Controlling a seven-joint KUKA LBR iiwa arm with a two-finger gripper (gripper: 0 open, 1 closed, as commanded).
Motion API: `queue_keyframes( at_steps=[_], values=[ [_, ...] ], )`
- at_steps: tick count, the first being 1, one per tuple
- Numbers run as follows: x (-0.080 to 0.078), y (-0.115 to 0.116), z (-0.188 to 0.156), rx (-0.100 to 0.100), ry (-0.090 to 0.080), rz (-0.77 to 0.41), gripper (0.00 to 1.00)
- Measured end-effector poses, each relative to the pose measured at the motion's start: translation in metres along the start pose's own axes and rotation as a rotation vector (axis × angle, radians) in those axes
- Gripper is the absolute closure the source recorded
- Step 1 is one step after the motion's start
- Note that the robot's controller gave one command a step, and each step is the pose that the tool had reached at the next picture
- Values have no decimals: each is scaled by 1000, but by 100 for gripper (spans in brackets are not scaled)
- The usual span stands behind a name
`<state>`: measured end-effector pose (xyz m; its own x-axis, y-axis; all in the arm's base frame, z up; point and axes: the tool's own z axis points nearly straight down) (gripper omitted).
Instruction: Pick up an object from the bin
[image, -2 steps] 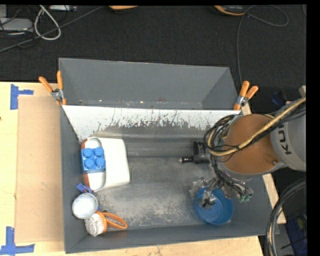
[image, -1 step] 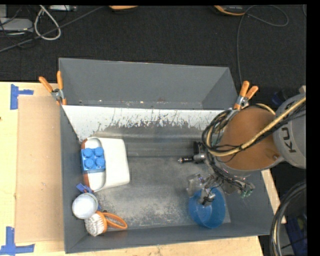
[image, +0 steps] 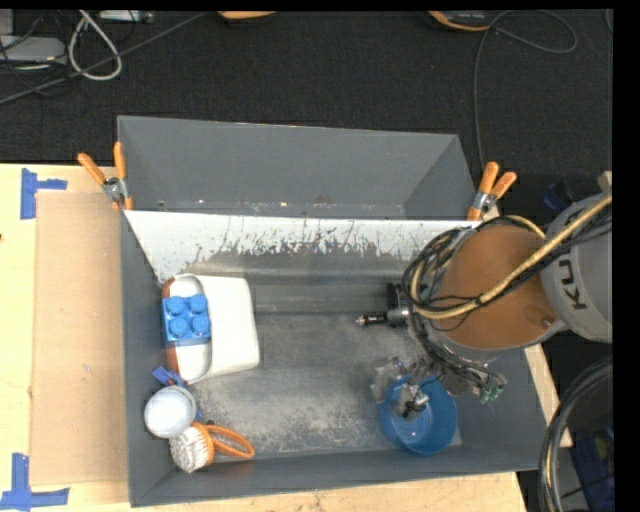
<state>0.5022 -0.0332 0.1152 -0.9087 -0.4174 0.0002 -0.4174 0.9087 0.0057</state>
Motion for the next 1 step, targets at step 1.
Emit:
queue_keyframes(
  at_steps=[1],
  values=[
    [1,-2,-35,4,1,39,100]
  ],
)
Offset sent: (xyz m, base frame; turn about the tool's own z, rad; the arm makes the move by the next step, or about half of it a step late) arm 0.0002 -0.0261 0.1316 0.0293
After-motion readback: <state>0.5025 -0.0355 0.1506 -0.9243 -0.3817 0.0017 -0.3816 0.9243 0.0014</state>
